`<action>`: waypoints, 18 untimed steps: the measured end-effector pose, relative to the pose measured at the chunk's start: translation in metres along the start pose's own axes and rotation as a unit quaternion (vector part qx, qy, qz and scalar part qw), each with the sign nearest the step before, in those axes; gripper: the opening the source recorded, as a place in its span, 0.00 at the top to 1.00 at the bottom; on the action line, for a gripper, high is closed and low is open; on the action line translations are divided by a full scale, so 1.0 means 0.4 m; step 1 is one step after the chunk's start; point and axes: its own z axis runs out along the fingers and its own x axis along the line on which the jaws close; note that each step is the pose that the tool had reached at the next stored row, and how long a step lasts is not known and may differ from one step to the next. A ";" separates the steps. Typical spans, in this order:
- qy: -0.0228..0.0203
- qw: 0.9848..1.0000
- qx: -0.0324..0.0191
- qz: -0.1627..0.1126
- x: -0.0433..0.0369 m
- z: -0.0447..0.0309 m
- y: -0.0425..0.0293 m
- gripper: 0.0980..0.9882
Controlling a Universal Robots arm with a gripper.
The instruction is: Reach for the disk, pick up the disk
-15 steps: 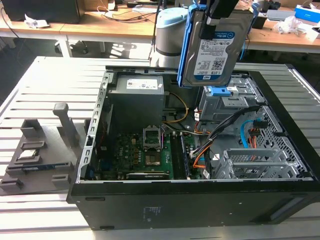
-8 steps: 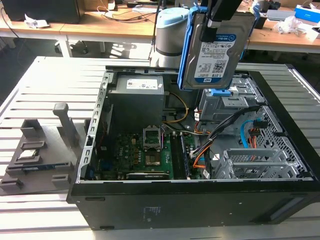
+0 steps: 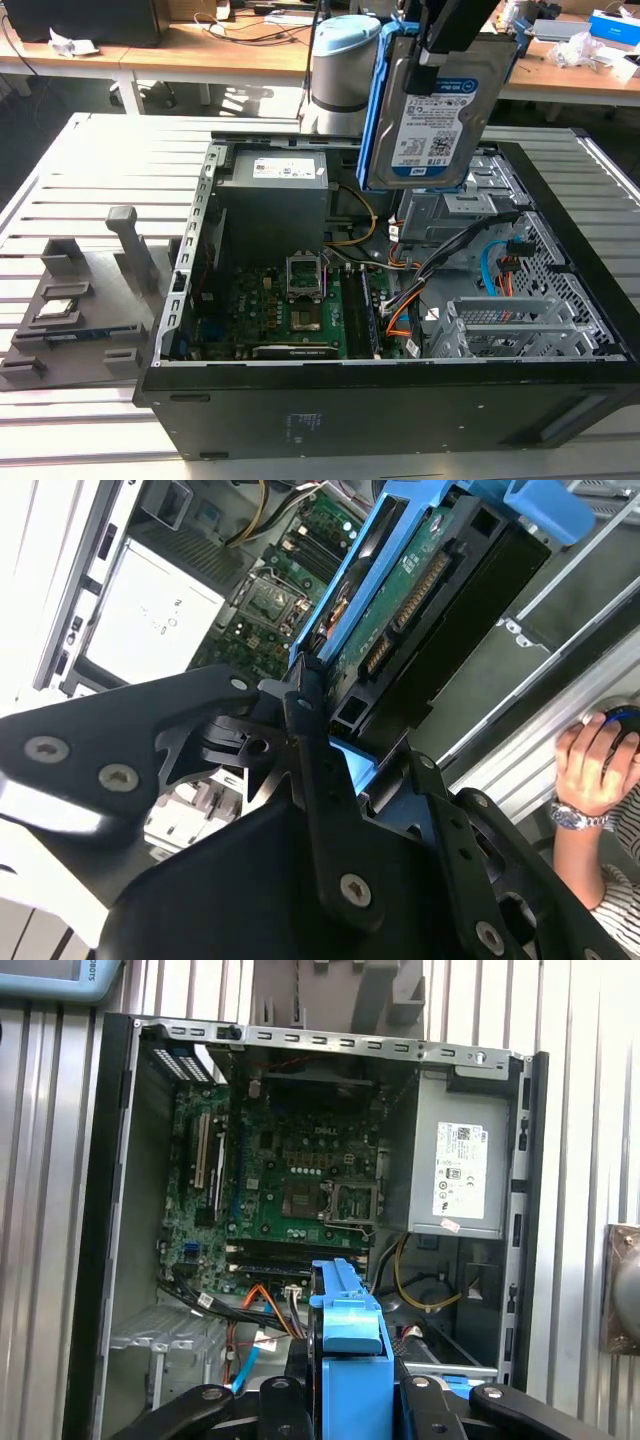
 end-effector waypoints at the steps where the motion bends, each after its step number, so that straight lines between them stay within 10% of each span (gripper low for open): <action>1: 0.000 1.000 0.000 0.000 0.002 0.000 0.000 0.70; 18: 0.000 1.000 0.000 0.001 0.063 0.005 0.004 0.70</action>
